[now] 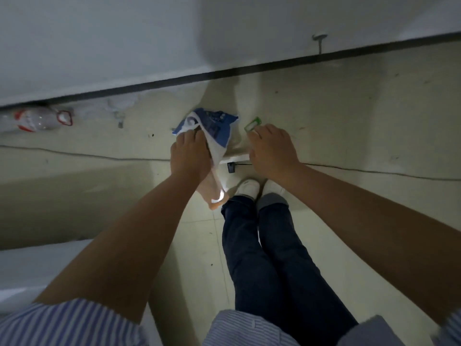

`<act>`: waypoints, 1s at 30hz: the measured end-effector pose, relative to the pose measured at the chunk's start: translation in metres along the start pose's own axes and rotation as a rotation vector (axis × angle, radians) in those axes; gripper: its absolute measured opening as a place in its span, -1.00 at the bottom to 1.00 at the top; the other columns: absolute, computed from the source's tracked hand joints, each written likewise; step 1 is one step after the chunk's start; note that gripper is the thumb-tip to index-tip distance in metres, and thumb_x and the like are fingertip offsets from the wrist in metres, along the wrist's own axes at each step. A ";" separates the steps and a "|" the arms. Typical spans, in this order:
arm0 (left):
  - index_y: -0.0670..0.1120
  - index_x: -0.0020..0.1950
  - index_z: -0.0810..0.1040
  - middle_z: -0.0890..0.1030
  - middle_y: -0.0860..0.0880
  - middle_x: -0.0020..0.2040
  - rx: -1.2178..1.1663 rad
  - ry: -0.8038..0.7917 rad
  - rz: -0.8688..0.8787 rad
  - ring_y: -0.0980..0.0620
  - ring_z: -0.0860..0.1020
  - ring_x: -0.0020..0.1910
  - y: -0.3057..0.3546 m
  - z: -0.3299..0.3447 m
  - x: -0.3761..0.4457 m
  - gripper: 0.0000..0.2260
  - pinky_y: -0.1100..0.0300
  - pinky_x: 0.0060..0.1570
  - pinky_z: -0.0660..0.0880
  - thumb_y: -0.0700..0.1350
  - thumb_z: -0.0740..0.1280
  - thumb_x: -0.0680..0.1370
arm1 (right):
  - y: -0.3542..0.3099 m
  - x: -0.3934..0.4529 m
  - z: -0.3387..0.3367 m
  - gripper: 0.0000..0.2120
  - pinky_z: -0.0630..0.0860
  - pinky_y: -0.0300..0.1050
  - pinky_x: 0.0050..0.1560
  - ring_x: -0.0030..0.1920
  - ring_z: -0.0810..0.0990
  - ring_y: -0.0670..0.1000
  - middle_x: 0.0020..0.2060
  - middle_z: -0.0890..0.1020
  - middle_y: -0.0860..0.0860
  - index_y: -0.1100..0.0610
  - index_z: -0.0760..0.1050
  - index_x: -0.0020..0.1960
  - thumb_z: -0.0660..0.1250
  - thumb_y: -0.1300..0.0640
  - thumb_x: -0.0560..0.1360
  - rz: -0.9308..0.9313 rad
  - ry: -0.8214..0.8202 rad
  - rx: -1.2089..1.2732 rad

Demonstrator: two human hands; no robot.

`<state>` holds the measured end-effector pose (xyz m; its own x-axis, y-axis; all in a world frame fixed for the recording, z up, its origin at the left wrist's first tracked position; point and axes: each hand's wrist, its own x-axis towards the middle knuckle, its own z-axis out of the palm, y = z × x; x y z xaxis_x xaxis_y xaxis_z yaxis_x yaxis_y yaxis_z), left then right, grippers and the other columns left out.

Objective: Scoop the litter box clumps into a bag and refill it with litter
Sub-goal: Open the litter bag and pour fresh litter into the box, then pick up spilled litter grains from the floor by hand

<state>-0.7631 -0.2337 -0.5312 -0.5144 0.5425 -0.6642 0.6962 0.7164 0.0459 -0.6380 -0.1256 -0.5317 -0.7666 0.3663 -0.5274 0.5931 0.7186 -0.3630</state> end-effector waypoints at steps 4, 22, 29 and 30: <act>-0.17 0.48 0.14 0.16 -0.17 0.49 0.231 -0.046 0.244 -0.13 0.08 0.49 0.035 -0.018 -0.012 -0.53 0.03 0.43 0.08 -0.18 0.16 0.59 | 0.029 -0.025 -0.026 -0.56 0.05 0.14 0.45 0.46 0.15 0.19 0.45 0.22 0.19 0.23 0.23 0.43 0.09 0.16 0.57 0.056 -0.066 -0.064; 0.03 0.54 -0.13 -0.19 0.00 0.55 0.991 0.017 1.208 -0.09 -0.24 0.51 0.308 0.028 -0.186 -0.50 -0.07 0.46 -0.21 0.11 -0.10 0.64 | 0.093 -0.362 0.059 -0.45 -0.19 0.05 0.50 0.53 -0.15 0.10 0.53 -0.07 0.08 0.10 -0.11 0.52 -0.06 -0.06 0.62 1.238 0.332 0.586; 0.01 0.54 -0.03 -0.10 0.01 0.56 1.151 -0.076 1.579 -0.08 -0.18 0.52 0.342 0.172 -0.364 -0.53 -0.06 0.46 -0.16 0.06 -0.03 0.64 | 0.043 -0.515 0.180 -0.48 -0.14 0.01 0.50 0.53 -0.12 0.07 0.53 -0.02 0.06 0.11 -0.08 0.52 -0.05 0.00 0.62 1.625 0.485 0.898; 0.01 0.54 -0.01 -0.07 0.00 0.56 1.166 -0.090 1.613 -0.07 -0.16 0.53 0.341 0.195 -0.390 -0.53 -0.06 0.46 -0.15 0.05 -0.01 0.64 | 0.034 -0.536 0.199 -0.48 -0.14 0.00 0.50 0.53 -0.12 0.07 0.53 -0.03 0.06 0.10 -0.08 0.52 -0.05 0.00 0.62 1.662 0.500 0.938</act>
<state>-0.2273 -0.2863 -0.4024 0.8055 0.2315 -0.5455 0.3578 -0.9238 0.1363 -0.1583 -0.4155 -0.4142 0.6980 0.4574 -0.5510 0.4671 -0.8740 -0.1338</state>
